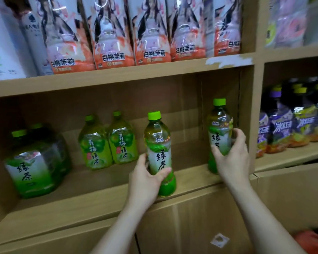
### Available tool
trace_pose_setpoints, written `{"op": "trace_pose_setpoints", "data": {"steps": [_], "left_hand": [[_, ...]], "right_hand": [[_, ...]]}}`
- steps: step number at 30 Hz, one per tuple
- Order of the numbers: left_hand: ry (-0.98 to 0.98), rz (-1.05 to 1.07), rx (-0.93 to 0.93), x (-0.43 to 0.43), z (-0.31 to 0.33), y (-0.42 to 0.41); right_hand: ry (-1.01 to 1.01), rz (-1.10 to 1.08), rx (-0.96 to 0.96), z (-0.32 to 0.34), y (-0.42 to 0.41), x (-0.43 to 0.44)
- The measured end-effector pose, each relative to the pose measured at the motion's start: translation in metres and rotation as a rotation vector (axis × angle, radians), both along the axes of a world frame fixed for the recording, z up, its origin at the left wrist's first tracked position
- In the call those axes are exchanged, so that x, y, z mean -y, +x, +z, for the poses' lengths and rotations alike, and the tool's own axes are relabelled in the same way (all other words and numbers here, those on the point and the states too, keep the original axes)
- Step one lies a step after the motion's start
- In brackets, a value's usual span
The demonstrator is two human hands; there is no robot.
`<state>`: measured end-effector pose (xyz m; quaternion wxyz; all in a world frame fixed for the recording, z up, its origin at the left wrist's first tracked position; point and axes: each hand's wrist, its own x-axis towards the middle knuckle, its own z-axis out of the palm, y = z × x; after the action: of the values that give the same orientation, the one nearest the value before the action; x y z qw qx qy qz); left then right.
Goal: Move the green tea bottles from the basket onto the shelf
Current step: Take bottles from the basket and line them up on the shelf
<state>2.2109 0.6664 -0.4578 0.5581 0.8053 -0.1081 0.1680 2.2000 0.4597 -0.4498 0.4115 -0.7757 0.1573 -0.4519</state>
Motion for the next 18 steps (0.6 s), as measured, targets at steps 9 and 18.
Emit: {"op": "trace_pose_setpoints", "data": {"steps": [9, 18], "left_hand": [[0.248, 0.104, 0.012, 0.039, 0.009, 0.024], [0.073, 0.074, -0.093, 0.093, 0.016, 0.103]], "right_hand": [[0.179, 0.284, -0.151, -0.001, 0.029, 0.032], [0.158, 0.356, -0.193, -0.003, 0.09, 0.024]]}}
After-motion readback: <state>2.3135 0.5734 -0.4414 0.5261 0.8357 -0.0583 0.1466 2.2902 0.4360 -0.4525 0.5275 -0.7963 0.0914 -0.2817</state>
